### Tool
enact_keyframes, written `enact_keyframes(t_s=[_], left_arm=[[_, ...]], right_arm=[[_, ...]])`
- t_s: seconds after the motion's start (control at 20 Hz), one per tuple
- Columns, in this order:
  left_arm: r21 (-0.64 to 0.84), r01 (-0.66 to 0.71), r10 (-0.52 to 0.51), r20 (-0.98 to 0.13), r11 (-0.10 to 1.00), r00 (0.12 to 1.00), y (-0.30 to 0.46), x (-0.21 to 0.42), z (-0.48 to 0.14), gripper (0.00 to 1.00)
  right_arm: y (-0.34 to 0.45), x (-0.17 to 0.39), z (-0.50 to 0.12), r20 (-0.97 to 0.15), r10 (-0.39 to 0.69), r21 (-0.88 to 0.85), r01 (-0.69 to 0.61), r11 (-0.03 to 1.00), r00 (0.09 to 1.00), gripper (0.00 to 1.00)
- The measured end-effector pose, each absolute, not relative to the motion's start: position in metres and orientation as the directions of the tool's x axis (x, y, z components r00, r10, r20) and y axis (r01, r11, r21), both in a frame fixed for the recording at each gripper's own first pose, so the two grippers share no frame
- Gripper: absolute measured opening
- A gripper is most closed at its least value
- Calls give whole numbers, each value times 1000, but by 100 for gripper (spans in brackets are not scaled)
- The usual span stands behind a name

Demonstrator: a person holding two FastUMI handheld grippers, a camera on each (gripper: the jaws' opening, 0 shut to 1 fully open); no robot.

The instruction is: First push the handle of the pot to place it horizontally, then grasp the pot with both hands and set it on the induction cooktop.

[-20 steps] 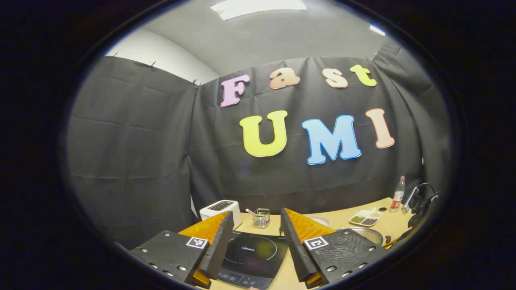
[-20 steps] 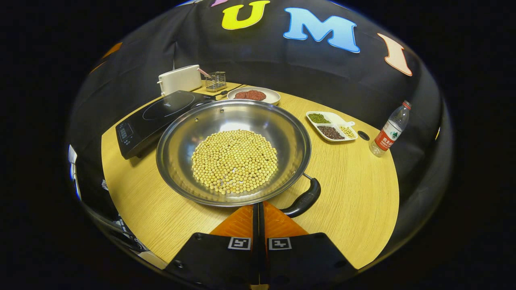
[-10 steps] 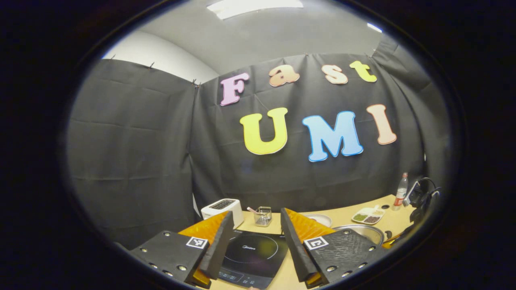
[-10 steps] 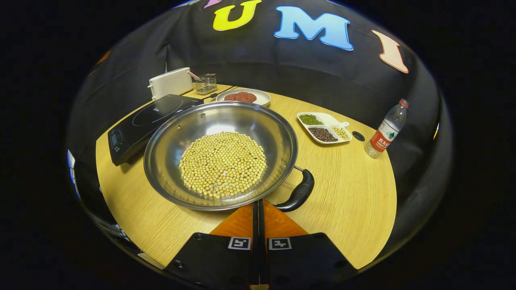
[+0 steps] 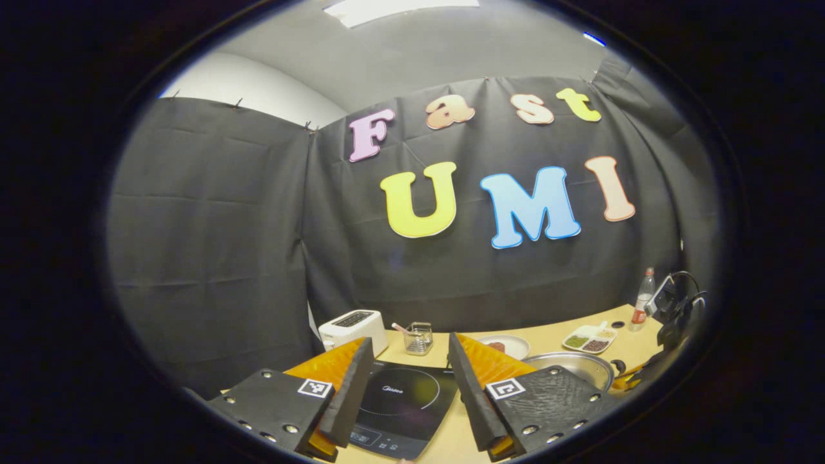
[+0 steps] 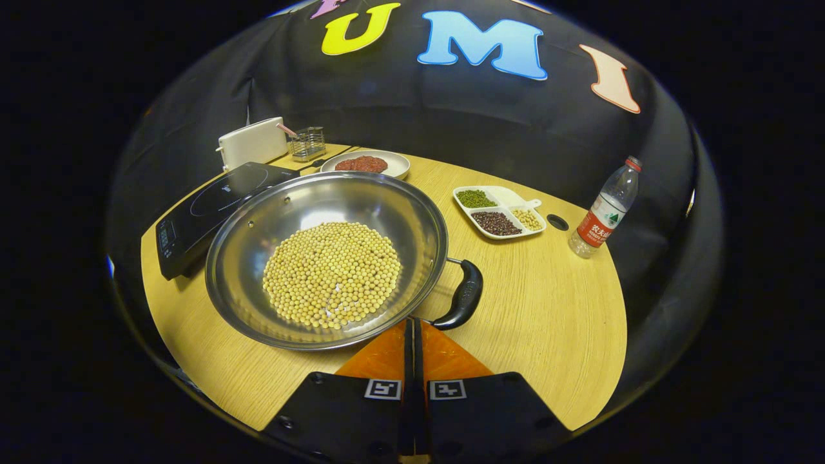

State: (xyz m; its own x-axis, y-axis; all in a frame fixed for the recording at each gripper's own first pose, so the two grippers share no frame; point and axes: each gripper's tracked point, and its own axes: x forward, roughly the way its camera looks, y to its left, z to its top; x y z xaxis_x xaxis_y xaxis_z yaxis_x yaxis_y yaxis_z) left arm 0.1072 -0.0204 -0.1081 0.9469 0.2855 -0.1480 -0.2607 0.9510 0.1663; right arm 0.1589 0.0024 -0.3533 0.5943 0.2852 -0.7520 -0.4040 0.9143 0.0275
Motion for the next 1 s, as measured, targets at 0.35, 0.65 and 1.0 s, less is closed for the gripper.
enact_keyframes(t_s=[0.35,0.65,1.0], left_arm=[[132,-182,206,-205,974,957,-25,129,-139,69],[64,-48,64,-276,997,959,-26,164,-176,75],[-37,77,-85,-393,996,916,-32,199,-238,69]], right_arm=[[-6,165,-304,-644,255,52,-292,955,721,27],[-3,165,-285,-599,177,32,-198,980,781,98],[-3,171,-289,-616,85,34,-81,996,784,98]])
